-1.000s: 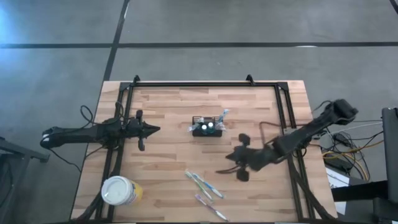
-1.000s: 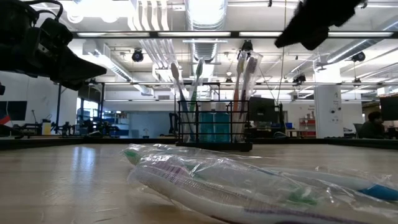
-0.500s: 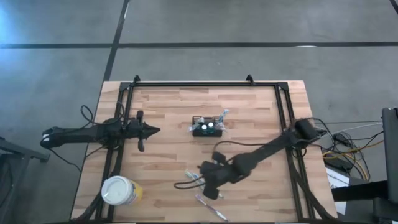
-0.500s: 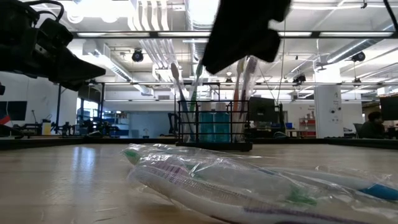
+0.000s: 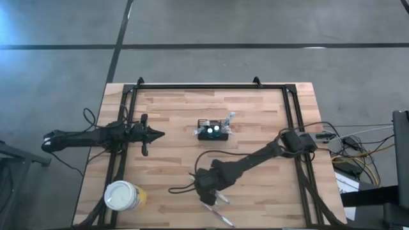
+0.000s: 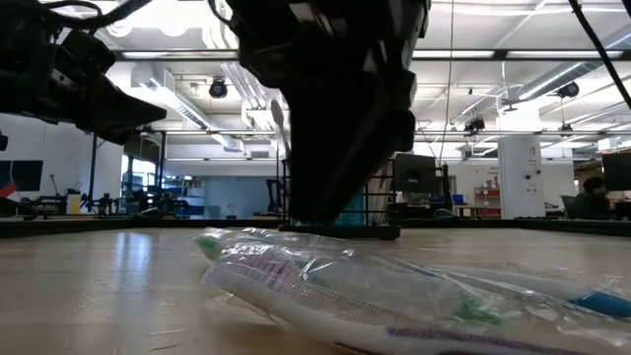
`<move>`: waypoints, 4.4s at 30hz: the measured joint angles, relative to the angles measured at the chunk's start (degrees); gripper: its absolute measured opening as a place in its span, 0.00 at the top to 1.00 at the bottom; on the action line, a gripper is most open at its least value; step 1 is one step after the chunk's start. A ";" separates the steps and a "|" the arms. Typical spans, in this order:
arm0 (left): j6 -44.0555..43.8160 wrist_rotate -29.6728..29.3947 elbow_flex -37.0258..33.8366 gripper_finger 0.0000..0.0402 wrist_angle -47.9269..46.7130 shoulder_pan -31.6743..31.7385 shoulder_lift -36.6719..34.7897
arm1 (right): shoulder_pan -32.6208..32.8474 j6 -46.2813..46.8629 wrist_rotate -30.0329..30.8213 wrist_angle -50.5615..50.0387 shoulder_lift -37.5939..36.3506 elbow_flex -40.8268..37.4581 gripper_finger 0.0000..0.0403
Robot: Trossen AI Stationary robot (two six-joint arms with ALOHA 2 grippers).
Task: Pick & Place toothbrushing station
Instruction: Put the blue toothbrush into the wire organizer
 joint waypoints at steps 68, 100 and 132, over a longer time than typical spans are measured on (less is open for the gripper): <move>-2.21 2.54 0.00 0.99 -0.61 0.00 0.09 | 0.38 -5.47 -0.21 0.23 1.85 -3.31 0.92; -1.28 2.50 0.01 0.99 -0.46 0.00 0.02 | 1.58 -36.33 18.08 42.92 -42.55 -40.54 0.98; 2.92 2.49 0.39 0.99 6.10 0.00 -0.02 | 1.57 -53.98 17.46 66.84 -107.18 -91.76 0.98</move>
